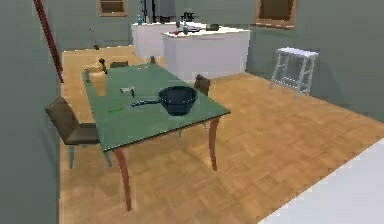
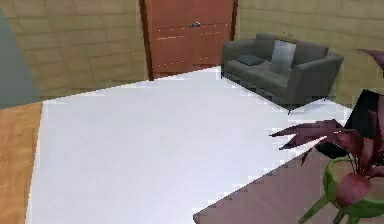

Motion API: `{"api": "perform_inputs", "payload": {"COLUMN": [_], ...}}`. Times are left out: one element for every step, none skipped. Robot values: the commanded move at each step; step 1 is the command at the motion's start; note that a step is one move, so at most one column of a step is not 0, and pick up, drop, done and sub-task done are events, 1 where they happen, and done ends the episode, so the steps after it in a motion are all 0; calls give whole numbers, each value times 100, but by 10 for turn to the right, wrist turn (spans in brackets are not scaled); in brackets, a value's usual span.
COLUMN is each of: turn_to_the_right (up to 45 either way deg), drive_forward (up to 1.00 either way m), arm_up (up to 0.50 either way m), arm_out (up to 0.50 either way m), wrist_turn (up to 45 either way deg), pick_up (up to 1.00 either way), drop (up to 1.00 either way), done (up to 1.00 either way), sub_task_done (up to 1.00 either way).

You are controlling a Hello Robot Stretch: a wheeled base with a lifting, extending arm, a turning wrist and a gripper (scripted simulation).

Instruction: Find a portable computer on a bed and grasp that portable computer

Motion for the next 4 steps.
{"api": "perform_inputs", "payload": {"turn_to_the_right": [0, 450, 120, 0], "drive_forward": [50, 0, 0, 100], "arm_up": [0, 0, 0, 0], "arm_out": [0, 0, 0, 0], "wrist_turn": [0, 0, 0, 0], "pick_up": [0, 0, 0, 0], "drop": [0, 0, 0, 0], "done": [0, 0, 0, 0], "sub_task_done": [0, 0, 0, 0]}}
